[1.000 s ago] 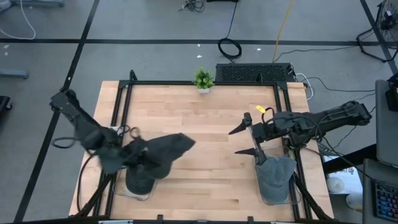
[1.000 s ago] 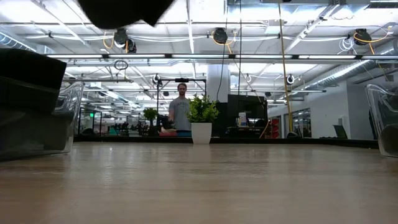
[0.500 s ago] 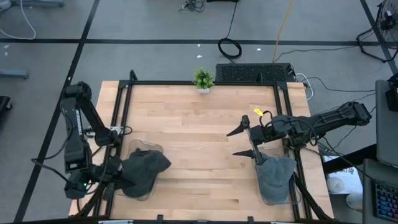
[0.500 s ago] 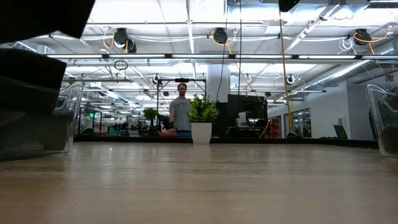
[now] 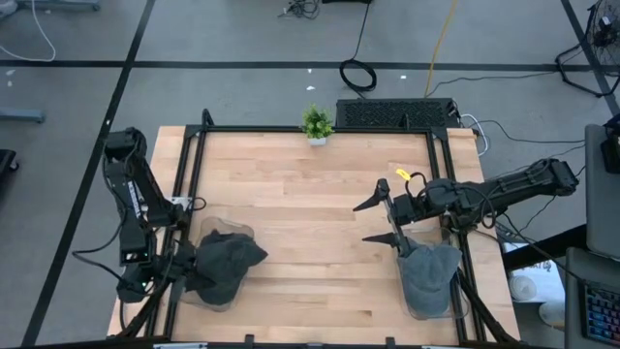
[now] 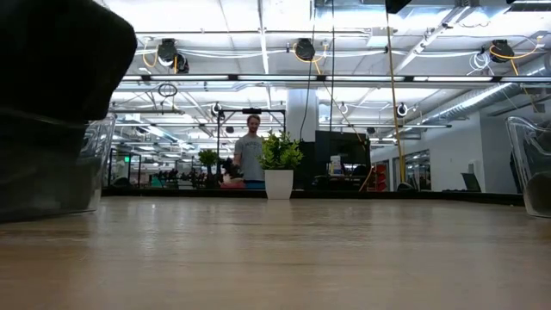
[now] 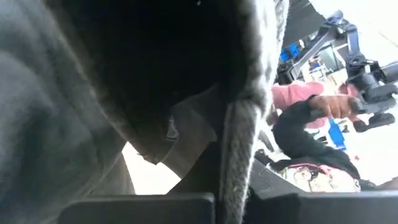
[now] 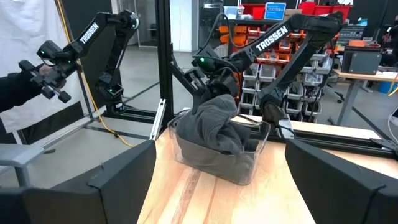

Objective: Pick & Place hat
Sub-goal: Put the black cap into the left transparent bin

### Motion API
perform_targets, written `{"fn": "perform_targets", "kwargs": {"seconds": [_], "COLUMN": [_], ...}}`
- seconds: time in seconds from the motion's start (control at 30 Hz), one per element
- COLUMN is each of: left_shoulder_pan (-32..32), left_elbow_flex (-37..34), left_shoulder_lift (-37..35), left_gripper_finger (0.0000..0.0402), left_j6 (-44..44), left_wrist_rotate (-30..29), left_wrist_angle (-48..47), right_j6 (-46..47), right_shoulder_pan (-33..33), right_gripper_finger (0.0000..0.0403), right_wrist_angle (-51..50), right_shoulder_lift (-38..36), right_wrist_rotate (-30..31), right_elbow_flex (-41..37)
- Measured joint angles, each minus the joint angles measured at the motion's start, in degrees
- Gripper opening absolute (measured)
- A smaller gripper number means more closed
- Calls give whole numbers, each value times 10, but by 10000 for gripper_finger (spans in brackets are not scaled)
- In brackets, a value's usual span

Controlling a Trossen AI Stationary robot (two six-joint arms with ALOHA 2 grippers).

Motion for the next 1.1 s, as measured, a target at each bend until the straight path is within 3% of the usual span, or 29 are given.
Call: {"fn": "perform_targets", "kwargs": {"seconds": [0.23,0.63,0.77,0.93,1.1], "left_shoulder_pan": [3,14,14,14,14], "left_elbow_flex": [-8,-8,-8,-8,-8], "left_shoulder_lift": [1,1,-13,-48,-91], "left_gripper_finger": [55,223,266,282,259], "left_j6": [27,2,31,70,41], "left_wrist_rotate": [4,3,13,19,46], "left_wrist_angle": [36,45,72,79,38], "right_j6": [-1,-1,0,0,0], "right_shoulder_pan": [0,0,0,0,0], "right_gripper_finger": [345,345,345,345,345], "right_wrist_angle": [0,-1,-2,-6,-14], "right_shoulder_lift": [0,0,0,0,0], "right_wrist_rotate": [0,0,0,0,-1], "right_elbow_flex": [0,0,0,0,0]}}
